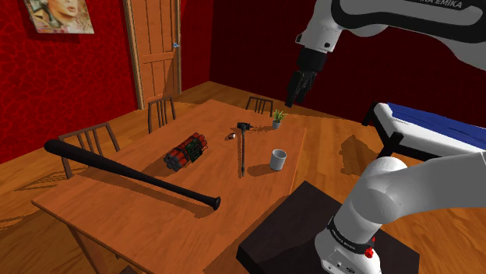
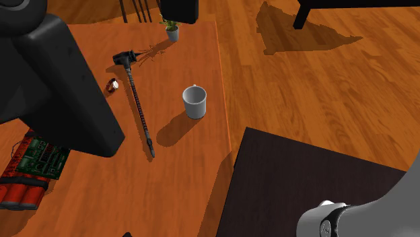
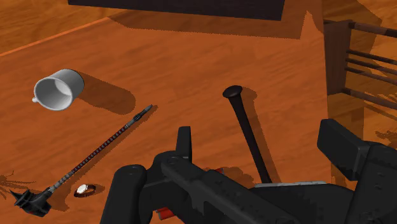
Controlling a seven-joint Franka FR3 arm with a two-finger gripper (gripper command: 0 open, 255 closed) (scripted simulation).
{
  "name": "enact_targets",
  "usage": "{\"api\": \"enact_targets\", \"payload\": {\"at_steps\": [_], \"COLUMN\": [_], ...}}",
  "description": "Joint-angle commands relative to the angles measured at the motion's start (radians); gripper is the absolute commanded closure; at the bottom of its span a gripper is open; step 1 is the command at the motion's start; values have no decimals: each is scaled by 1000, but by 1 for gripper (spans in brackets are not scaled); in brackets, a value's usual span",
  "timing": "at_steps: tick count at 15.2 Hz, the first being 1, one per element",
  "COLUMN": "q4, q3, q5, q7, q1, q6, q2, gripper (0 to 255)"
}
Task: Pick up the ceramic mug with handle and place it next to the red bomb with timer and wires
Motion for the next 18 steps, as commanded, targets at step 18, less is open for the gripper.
{"api": "enact_targets", "payload": {"at_steps": [18], "q4": [-293], "q3": [-145], "q5": [-150], "q7": [-210], "q1": [-85], "q6": [525], "q2": [251], "gripper": [0]}}
